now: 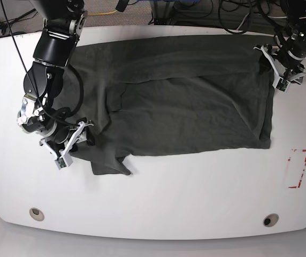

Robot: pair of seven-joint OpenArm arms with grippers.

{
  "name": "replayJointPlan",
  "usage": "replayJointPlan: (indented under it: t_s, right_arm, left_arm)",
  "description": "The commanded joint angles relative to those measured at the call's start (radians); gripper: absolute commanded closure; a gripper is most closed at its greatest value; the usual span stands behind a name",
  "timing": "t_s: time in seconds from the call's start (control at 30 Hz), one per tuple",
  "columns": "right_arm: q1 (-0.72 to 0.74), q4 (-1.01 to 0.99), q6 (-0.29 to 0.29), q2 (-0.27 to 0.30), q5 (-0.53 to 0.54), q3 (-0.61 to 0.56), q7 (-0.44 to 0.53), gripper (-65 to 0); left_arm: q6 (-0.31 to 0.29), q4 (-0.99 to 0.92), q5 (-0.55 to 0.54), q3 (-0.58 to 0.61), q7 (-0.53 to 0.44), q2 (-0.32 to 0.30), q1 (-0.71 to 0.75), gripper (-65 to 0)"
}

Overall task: Fold the T-shirt properly
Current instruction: 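Move the left gripper to the hem corner opposite the right gripper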

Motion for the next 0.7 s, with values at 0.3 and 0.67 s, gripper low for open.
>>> replayJointPlan:
  t_s: [0.3, 0.67]
  right_arm:
    - [0.169, -0.224, 0.001, 0.092, 0.008, -0.002, 0.099, -39.5]
    - [0.308, -0.618, 0.001, 0.129, -0.219, 0.006, 0.358, -39.3]
  left_arm:
    - [0.002, 0.021, -0.007, -0.012, -0.019, 0.015, -0.164, -36.9]
    - [0.006, 0.014, -0.001, -0.012, 0.133, 0.038, -0.377, -36.9]
